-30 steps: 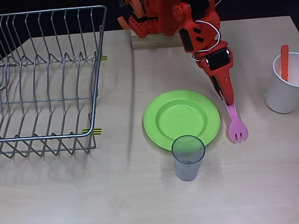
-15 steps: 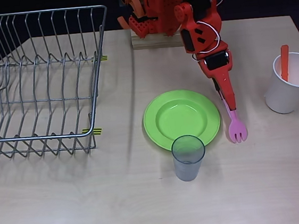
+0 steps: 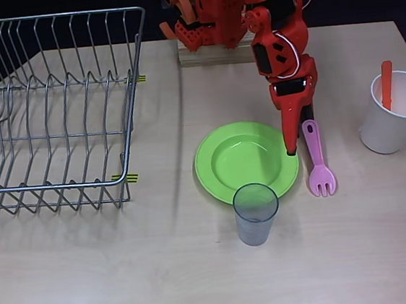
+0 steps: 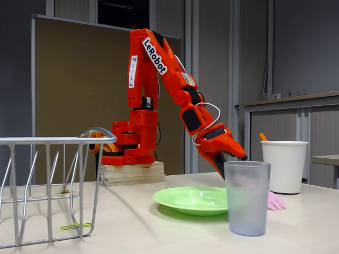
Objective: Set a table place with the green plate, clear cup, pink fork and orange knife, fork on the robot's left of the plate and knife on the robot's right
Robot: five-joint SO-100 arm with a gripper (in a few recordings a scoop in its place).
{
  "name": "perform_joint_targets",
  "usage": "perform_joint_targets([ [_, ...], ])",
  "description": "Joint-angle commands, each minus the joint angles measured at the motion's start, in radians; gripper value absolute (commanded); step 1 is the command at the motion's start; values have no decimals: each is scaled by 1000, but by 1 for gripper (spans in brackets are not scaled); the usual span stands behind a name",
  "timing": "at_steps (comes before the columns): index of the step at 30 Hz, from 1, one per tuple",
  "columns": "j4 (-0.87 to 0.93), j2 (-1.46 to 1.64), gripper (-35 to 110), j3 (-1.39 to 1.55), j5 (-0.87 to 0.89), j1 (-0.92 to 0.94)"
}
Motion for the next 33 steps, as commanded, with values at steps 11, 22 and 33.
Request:
perform_joint_targets([
  [11,5,9,79,-58,178,-48],
  [22,43,20,82,-63,382,-89],
  [33,-54,-15,72,-115,456,-38],
])
